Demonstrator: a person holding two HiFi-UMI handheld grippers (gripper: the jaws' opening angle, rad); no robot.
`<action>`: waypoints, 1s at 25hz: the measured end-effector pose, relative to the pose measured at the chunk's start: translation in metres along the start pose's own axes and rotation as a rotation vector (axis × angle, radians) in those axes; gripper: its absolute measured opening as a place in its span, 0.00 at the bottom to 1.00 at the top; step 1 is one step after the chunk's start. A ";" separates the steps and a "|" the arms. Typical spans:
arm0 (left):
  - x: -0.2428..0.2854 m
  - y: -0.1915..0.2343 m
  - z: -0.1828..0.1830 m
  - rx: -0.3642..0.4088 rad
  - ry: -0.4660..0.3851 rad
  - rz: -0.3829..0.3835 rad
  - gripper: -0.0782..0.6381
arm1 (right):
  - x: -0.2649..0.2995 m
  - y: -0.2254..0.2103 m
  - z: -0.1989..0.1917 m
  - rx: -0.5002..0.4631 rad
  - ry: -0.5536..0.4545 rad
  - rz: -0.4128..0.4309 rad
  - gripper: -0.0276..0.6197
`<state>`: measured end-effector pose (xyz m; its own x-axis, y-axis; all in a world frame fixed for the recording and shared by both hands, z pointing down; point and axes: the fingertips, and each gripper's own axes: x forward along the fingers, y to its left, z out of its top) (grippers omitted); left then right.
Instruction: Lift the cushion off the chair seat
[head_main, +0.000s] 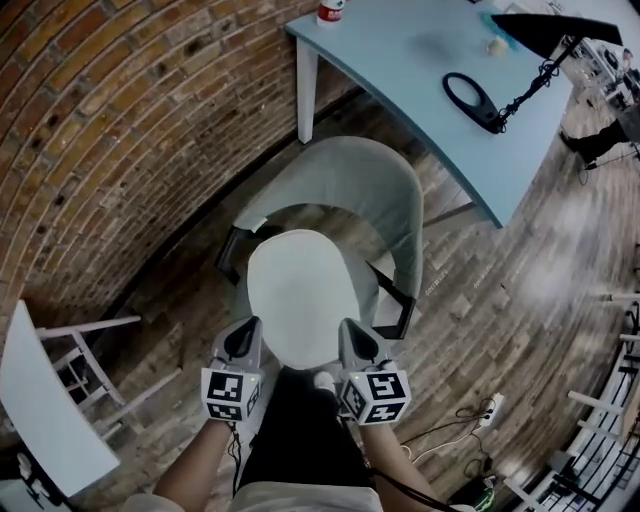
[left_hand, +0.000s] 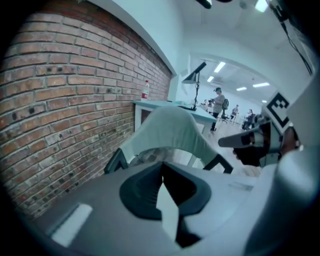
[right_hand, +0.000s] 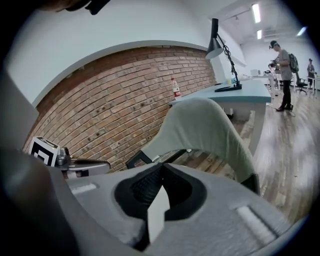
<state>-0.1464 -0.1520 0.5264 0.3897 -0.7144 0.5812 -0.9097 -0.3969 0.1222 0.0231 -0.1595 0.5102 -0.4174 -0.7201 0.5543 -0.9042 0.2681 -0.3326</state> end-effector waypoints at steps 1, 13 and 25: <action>0.006 0.005 -0.008 -0.002 0.008 0.005 0.10 | 0.006 -0.004 -0.007 0.006 0.003 -0.008 0.04; 0.074 0.046 -0.088 -0.013 0.061 0.022 0.10 | 0.055 -0.060 -0.083 0.099 0.007 -0.104 0.04; 0.116 0.052 -0.133 -0.013 0.095 0.032 0.10 | 0.102 -0.087 -0.127 0.039 0.075 -0.134 0.04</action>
<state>-0.1675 -0.1791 0.7070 0.3452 -0.6687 0.6585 -0.9236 -0.3667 0.1118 0.0478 -0.1745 0.6923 -0.3000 -0.6975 0.6507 -0.9487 0.1466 -0.2803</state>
